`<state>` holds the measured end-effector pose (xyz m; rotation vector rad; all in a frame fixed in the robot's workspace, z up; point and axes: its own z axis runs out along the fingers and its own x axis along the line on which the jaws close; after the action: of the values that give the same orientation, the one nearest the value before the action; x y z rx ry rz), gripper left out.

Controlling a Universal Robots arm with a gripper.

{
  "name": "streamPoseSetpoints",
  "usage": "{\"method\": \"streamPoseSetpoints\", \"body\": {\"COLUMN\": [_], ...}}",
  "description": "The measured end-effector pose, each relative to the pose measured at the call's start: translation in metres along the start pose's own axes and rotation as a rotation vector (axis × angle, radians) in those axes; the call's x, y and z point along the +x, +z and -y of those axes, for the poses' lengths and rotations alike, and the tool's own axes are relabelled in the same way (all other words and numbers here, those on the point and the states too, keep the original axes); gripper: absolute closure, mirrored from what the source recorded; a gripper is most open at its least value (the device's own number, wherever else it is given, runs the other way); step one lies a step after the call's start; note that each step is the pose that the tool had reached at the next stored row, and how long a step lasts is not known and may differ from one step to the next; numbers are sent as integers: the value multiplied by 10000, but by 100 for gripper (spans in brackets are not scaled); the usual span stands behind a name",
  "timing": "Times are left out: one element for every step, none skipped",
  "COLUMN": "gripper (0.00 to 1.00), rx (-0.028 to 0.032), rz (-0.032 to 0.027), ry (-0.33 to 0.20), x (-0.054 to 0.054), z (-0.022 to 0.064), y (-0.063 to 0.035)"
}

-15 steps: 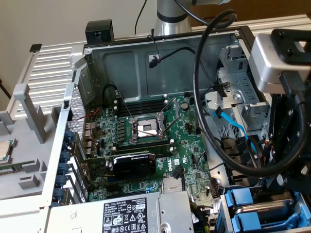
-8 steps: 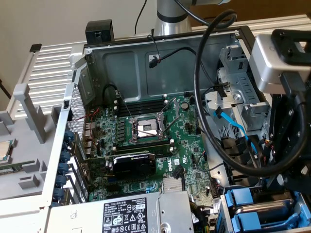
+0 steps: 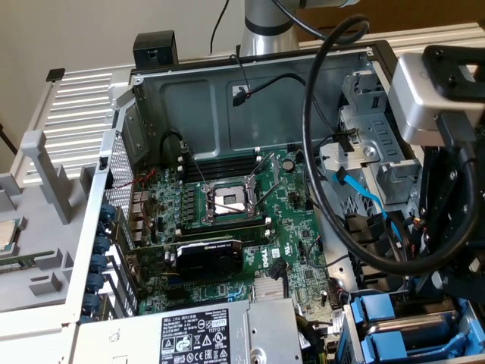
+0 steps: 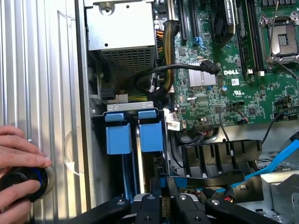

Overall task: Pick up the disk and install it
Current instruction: 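Insert the second disk wire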

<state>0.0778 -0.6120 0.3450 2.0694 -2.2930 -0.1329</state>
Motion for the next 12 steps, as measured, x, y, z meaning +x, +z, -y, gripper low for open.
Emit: {"method": "streamPoseSetpoints", "body": {"gripper": [84,84,84,84,84,84,84,84,84,84,84,84], "rx": [0,0,0,0,0,0,0,0,0,0,0,0], "rz": [1,1,3,2,1,1,1,0,1,3,4,3], "ry": [0,1,1,0,0,0,0,0,0,0,0,0], "x": [0,0,0,0,0,0,0,0,0,-1,-2,-2], "z": [0,0,1,1,2,2,2,3,3,3,3,3], "y": [1,2,5,6,8,11,13,14,15,17,19,19]}}
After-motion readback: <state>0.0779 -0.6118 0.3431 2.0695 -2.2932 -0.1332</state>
